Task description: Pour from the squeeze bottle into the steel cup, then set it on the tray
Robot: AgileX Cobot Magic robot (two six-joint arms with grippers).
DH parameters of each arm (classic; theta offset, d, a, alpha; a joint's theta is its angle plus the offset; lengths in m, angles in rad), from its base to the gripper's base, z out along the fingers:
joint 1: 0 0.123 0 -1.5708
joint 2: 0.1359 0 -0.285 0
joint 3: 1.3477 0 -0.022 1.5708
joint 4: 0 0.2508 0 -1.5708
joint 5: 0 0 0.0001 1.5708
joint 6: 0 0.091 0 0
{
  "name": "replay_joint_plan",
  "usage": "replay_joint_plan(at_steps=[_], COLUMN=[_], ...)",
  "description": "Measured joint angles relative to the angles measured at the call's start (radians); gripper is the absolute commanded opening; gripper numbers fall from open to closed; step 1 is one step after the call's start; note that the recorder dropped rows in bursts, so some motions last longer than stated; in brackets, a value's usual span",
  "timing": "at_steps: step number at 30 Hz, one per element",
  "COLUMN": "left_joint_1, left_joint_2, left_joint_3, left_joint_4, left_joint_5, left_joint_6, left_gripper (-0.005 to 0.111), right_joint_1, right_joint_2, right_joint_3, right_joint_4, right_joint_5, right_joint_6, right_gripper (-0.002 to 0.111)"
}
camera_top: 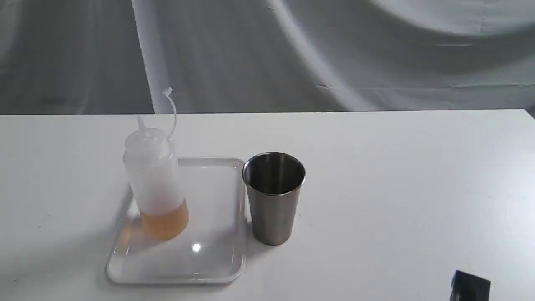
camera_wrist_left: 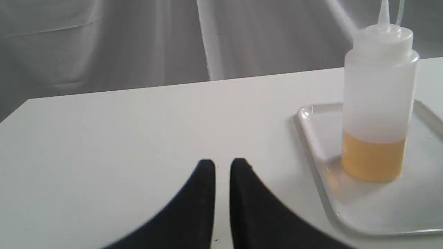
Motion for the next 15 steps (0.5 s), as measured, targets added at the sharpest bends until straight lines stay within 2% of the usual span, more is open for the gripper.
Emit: replay_joint_plan(at_steps=[9, 15], left_joint_1=[0.000, 0.000], left_joint_2=[0.000, 0.000], left_joint_3=[0.000, 0.000], left_joint_4=[0.000, 0.000], left_joint_5=[0.000, 0.000], left_joint_6=[0.000, 0.000], left_gripper=[0.008, 0.008], right_joint_1=[0.000, 0.000], right_joint_2=[0.000, -0.014], right_joint_3=[0.113, 0.131], right_joint_4=[0.000, 0.000], right_joint_5=[0.004, 0.027], right_joint_6=[0.000, 0.000], right_gripper=[0.000, 0.000])
